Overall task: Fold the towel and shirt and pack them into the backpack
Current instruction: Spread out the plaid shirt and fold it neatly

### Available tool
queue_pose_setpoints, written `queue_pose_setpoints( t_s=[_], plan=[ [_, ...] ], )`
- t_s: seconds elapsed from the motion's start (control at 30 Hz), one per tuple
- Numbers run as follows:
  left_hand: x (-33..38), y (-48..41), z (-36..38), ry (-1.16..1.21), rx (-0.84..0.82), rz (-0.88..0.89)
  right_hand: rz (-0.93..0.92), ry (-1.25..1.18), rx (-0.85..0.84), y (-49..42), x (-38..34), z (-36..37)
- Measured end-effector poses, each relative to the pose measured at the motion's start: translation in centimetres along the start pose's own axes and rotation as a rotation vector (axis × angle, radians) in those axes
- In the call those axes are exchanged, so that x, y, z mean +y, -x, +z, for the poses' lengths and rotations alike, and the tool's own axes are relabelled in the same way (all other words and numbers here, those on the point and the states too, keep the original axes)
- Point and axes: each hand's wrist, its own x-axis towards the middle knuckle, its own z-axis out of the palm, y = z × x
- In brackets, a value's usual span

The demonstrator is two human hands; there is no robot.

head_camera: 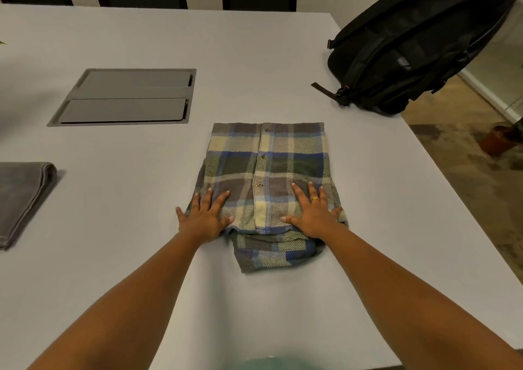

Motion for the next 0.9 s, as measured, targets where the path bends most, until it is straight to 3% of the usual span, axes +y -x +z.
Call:
queue_pose_setpoints(
  t_s=[0.13, 0.27, 0.33, 0.5, 0.67, 0.77, 0.9],
  plan=[
    [0.2, -0.7, -0.7, 0.142, 0.07, 0.011, -0.007, -0.084, 0.055, 0.0, -0.4, -0.3],
    [0.5, 0.8, -0.8, 0.585, 0.407, -0.097, 0.062, -0.463, 0.457, 2.4, 1.0, 0.5],
    [0.5, 1.7, -1.0, 0.727, 0.457, -0.21, 0.171, -0.585, 0.572, 3.4, 1.6, 0.7],
    [0.3, 2.6, -1.6, 0.879, 0.41, -0.315, 0.35, -0.849, 0.531, 4.4, 2.1, 0.3],
    [0.3, 3.0, -2.8, 1.016, 0.436, -0.335, 0.31, -1.019, 0.647, 5.1, 1.6, -1.4],
    [0.2, 3.4, -2.8, 1.048, 0.45, -0.35, 0.27, -1.015, 0.684, 5.4, 1.6, -1.5],
    [0.2, 3.9, -1.6, 1.024, 0.402, -0.349, 0.288, -0.864, 0.565, 5.2, 2.4, 0.1]
  ],
)
